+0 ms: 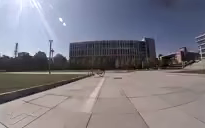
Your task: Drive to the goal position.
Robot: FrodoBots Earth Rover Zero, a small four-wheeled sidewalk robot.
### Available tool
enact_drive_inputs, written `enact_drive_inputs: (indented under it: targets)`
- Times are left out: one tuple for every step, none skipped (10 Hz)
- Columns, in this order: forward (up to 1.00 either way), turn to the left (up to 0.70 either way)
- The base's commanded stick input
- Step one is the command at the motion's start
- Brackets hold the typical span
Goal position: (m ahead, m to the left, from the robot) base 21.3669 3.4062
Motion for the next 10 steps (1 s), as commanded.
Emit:
enact_drive_inputs:
  targets:
    - [0.06, 0.0]
    - [0.06, 0.0]
    - [0.06, 0.0]
    - [0.06, 0.0]
    - [0.06, 0.0]
    - [0.06, 0.0]
    - [0.06, 0.0]
    - [0.06, 0.0]
    - [0.06, 0.0]
    - [0.06, 0.0]
